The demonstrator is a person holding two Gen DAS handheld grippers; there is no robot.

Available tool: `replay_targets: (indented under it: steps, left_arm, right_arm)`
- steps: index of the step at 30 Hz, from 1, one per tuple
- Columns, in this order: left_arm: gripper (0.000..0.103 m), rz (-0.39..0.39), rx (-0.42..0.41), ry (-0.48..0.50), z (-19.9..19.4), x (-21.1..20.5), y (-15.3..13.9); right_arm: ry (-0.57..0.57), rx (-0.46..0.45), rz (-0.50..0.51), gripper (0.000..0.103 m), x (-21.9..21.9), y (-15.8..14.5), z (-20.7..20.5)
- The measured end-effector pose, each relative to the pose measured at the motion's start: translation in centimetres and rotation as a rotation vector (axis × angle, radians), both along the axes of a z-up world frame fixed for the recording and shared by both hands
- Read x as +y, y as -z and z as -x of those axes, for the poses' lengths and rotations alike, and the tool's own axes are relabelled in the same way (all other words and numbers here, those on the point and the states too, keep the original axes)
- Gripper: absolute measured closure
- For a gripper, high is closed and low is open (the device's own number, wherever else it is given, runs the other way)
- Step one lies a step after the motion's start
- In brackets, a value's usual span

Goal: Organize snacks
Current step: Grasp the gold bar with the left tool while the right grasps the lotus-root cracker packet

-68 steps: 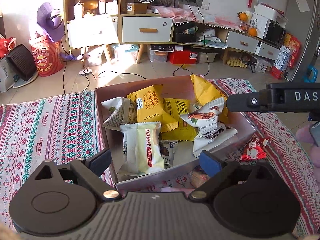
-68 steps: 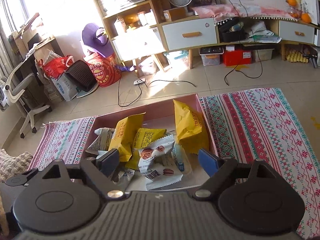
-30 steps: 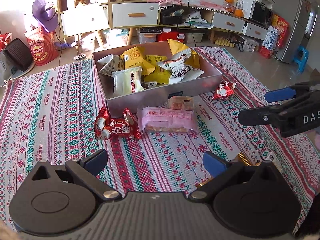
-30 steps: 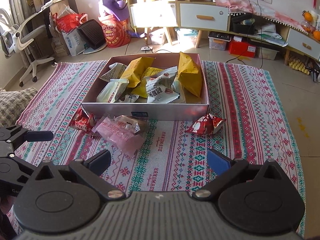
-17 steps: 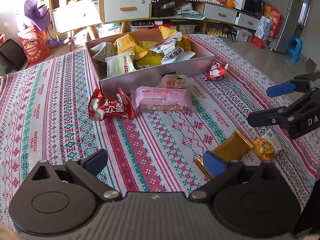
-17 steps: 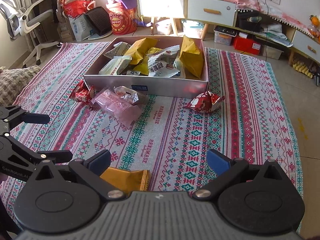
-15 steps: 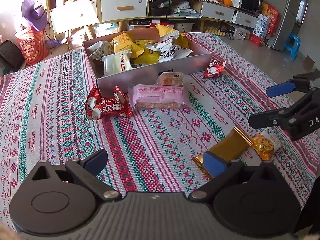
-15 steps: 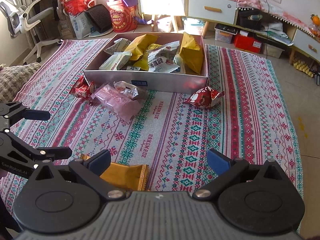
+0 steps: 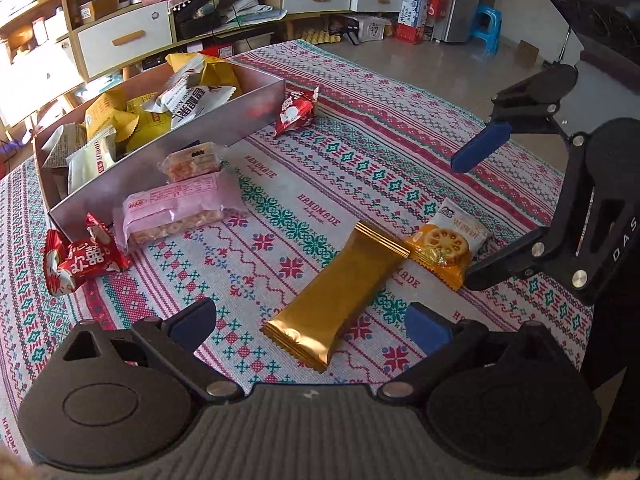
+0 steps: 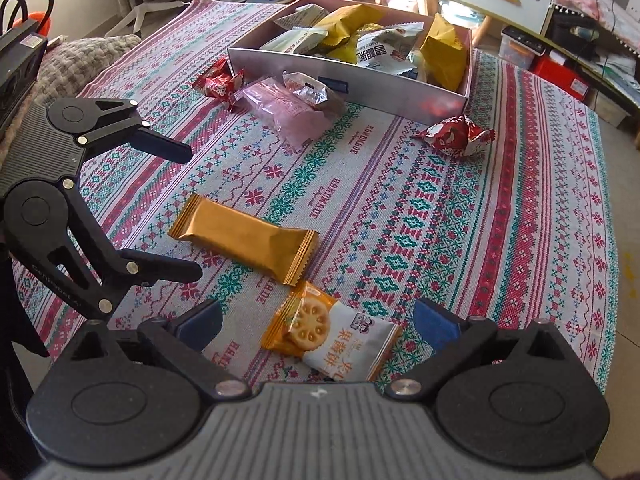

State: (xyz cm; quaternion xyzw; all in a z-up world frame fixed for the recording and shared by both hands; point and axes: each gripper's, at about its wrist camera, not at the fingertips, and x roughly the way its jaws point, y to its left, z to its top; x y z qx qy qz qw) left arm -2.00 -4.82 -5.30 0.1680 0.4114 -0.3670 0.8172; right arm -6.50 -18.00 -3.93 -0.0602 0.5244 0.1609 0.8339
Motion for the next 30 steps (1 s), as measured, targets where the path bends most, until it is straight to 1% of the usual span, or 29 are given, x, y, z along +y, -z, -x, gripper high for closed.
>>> replay_targets:
  steps: [3,5,7,10,12,14,16,20,23,25,30]
  left_arm:
    - [0.002,-0.016,0.007,0.008,-0.3,-1.0,0.5]
    - [0.006,-0.022,0.011,0.009,-0.6,-1.4,0.7]
    - [0.012,-0.034,0.010,0.004,-0.7,-1.8,0.8]
    - [0.017,-0.038,0.004,-0.005,-0.8,-2.0,0.8]
    - [0.021,-0.037,0.002,-0.018,-0.9,-2.0,0.8]
    - [0.023,-0.033,0.006,-0.030,-1.1,-1.7,0.7]
    - [0.028,-0.033,0.004,-0.049,-1.3,-1.5,0.6]
    - [0.032,-0.037,-0.001,-0.101,-1.6,-1.1,0.4]
    - [0.038,-0.036,0.000,-0.144,-2.0,-0.8,0.3]
    - [0.042,-0.035,0.006,-0.169,-2.1,-0.5,0.2]
    - [0.048,-0.038,0.012,-0.194,-2.4,-0.1,-0.1]
  right_arm:
    - [-0.046,0.027,0.031,0.002,0.1,0.5,0.1]
    - [-0.053,0.049,0.064,0.003,0.1,1.1,0.2]
    - [-0.057,0.064,0.096,0.005,0.1,1.6,0.2]
    - [-0.059,0.075,0.147,0.008,0.1,2.3,0.3]
    - [-0.053,0.070,0.147,0.008,0.0,2.4,0.1]
    - [-0.049,0.052,0.144,0.011,-0.1,2.2,0.0]
    - [-0.045,0.028,0.154,0.013,-0.1,2.1,-0.3]
    - [-0.046,-0.003,0.144,0.016,-0.1,2.1,-0.8]
    - [-0.043,-0.005,0.126,0.026,-0.2,2.0,-1.0]
    - [-0.046,-0.003,0.110,0.034,-0.2,1.9,-1.1]
    - [-0.046,0.010,0.077,0.045,-0.2,1.8,-1.0]
